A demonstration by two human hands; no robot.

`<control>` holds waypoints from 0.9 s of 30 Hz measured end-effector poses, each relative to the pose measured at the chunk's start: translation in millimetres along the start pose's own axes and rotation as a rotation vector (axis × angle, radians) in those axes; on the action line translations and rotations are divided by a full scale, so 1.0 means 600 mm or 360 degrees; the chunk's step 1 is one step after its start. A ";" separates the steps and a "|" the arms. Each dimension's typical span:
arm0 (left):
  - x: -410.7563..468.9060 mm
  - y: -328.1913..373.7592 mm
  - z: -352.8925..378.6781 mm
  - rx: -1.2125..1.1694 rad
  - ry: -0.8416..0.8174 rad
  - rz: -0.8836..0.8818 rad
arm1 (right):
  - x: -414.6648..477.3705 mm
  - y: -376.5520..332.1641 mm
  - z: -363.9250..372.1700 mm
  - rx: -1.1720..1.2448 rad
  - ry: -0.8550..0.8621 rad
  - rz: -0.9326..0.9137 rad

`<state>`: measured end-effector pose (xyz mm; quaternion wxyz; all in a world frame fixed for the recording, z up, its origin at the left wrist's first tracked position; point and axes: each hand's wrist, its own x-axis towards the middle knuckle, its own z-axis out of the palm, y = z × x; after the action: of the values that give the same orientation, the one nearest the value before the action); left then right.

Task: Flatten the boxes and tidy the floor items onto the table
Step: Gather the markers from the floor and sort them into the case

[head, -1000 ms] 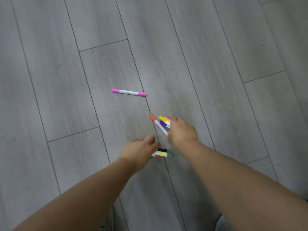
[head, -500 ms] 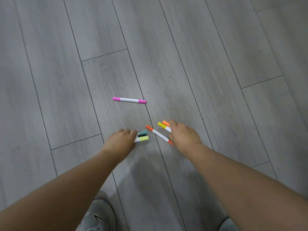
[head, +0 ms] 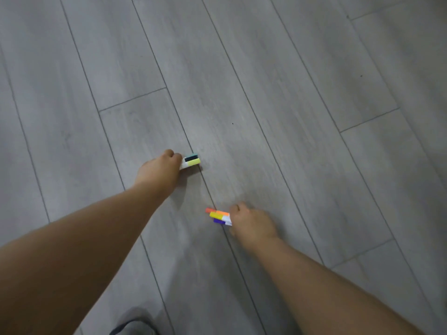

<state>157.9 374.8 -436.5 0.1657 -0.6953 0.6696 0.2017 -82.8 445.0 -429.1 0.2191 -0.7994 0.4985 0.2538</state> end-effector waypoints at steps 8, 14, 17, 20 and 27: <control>-0.167 0.068 -0.031 -0.0182 -0.0575 -0.0076 | -0.112 0.048 -0.055 0.0520 -0.0183 0.0275; -0.335 0.124 -0.176 -0.0377 -0.0767 -0.0068 | -0.250 0.096 -0.216 0.0578 -0.0257 0.0423; -0.415 0.147 -0.297 -0.0403 -0.0702 -0.0102 | -0.353 0.099 -0.340 0.0452 -0.0246 0.0365; -0.512 0.188 -0.449 -0.0368 -0.0627 -0.0089 | -0.474 0.099 -0.474 0.0442 -0.0286 0.0400; -0.725 0.317 -0.808 -0.0251 -0.0414 0.0106 | -0.820 0.119 -0.757 0.0584 -0.0025 0.0640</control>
<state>-12.8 499.0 208.3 0.1891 -0.6515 0.6474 0.3473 -246.6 479.5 223.3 0.3094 -0.6293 0.6831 0.2039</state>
